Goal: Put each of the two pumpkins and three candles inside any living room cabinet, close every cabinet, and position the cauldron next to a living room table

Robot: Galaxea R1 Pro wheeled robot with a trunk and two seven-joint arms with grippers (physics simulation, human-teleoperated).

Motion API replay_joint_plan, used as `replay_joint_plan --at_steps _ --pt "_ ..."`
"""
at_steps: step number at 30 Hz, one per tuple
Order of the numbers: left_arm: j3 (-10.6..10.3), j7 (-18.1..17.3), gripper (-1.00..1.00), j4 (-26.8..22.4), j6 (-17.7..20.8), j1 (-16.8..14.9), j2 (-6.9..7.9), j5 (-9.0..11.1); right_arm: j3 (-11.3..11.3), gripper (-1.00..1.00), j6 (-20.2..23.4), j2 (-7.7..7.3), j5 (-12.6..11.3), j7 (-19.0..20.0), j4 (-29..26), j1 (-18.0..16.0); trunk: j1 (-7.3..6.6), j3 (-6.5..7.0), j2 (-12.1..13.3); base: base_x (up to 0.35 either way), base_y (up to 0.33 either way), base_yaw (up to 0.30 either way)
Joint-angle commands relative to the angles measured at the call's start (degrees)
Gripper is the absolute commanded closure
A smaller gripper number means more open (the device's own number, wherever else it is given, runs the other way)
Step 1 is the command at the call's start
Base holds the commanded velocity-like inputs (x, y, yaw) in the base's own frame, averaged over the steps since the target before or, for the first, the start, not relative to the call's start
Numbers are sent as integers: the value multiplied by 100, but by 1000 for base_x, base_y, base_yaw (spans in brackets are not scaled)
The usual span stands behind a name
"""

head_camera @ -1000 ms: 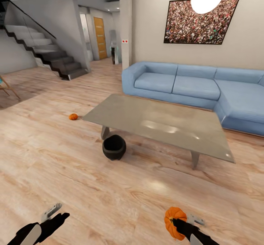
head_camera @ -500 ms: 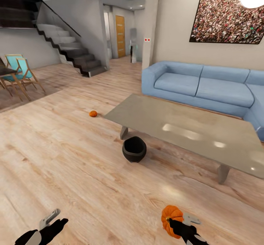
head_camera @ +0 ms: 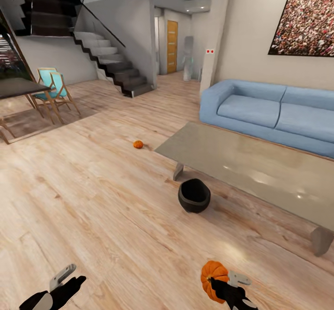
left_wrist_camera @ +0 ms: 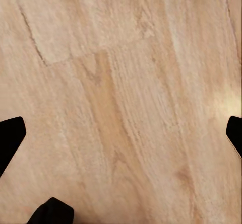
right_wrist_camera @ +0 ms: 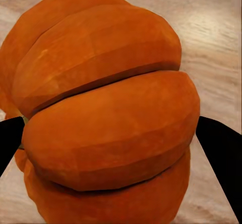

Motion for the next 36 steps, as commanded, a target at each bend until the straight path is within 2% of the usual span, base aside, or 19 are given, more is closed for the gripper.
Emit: replay_joint_plan --at_steps 1,7,36 --pt "11 -13 -100 18 26 -3 -1 33 45 100 -72 8 -39 -11 31 -3 2 -1 -2 275 217 274" --pt "15 -13 -100 70 21 -3 -3 38 46 100 -246 28 -40 -11 115 -3 2 15 -2 284 198 276" --pt "23 -13 -100 76 21 -3 0 42 46 100 -260 30 -49 -5 136 -3 2 94 -2 271 227 277"
